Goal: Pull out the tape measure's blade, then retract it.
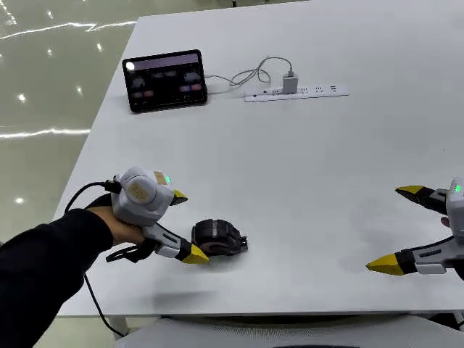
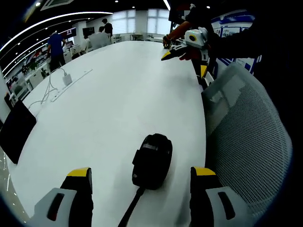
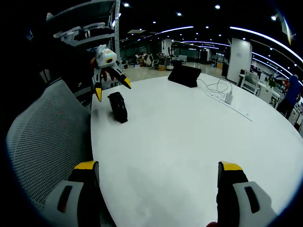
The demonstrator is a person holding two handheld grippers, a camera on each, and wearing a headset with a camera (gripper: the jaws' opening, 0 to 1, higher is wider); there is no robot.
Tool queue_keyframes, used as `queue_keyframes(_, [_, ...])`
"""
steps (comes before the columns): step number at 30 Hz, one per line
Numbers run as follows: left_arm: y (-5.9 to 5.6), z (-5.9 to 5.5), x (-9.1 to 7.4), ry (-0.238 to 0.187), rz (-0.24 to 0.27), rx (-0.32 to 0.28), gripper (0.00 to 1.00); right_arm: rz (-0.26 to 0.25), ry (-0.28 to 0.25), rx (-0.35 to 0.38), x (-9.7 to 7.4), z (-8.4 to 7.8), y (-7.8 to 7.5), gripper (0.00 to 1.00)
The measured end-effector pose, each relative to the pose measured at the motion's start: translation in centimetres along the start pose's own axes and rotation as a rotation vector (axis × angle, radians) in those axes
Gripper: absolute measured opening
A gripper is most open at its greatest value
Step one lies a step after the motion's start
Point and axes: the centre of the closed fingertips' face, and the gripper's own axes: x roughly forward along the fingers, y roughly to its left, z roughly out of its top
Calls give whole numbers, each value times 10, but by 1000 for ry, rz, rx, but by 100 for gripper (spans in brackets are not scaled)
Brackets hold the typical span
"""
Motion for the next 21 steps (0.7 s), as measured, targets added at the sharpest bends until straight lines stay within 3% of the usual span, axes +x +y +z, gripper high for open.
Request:
queue_keyframes(6, [-11, 7, 8, 34, -45, 54, 70, 55, -10, -26, 19, 15, 12, 100])
queue_keyframes(13, [-16, 5, 24, 104, -75, 141, 57, 110, -16, -73, 45, 30, 27, 100])
queue_keyframes(19, [-22, 6, 32, 148, -104, 193, 35, 152, -13, -98, 65, 37, 40, 100])
queue_keyframes(21, [-22, 6, 35, 161, -105, 218, 34, 172, -13, -100, 71, 41, 45, 100])
